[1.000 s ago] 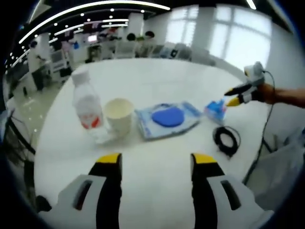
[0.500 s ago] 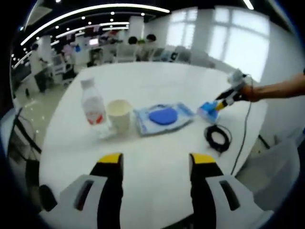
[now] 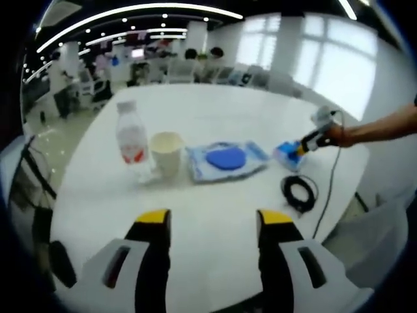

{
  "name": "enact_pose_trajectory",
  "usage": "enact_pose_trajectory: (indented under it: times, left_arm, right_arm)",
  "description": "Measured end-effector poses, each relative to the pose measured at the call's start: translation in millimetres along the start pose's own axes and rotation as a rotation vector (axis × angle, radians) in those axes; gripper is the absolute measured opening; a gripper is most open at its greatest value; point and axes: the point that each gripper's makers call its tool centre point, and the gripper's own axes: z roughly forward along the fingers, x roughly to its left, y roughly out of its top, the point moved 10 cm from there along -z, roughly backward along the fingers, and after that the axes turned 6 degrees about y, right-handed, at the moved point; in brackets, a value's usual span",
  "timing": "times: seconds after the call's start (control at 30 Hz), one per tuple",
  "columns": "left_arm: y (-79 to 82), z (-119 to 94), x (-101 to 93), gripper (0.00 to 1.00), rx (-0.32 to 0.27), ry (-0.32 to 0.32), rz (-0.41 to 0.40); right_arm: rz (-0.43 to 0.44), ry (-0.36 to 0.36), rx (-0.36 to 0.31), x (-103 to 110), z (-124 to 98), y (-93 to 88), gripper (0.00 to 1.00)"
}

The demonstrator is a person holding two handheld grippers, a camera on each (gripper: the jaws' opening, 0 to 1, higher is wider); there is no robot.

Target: Arrange the tabletop items into an orderly group along one side of the table until the central work area is clear of visible clutter.

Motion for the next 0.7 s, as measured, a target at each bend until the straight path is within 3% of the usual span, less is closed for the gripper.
enact_pose_trajectory:
  times: [0.23, 0.4, 0.57, 0.7]
  left_arm:
    - [-2.5, 2.1, -3.7, 0.47, 0.008, 0.000, -0.007]
    - [-3.3, 3.6, -6.0, 0.46, 0.011, 0.000, -0.009]
    - [-3.9, 6.0, -6.9, 0.45, 0.011, 0.005, -0.015]
    - [-4.7, 7.4, -8.2, 0.45, 0.013, 0.002, -0.019]
  right_arm:
    - [-0.009, -0.021, -0.015, -5.0, 0.1, 2.3, 0.18]
    - [0.042, -0.053, -0.041, -7.0, -0.9, 2.2, 0.09]
    - [0.144, -0.082, -0.103, -5.1, -3.8, 4.3, 0.04]
    - [0.168, -0.084, -0.119, -3.4, -4.6, 7.5, 0.03]
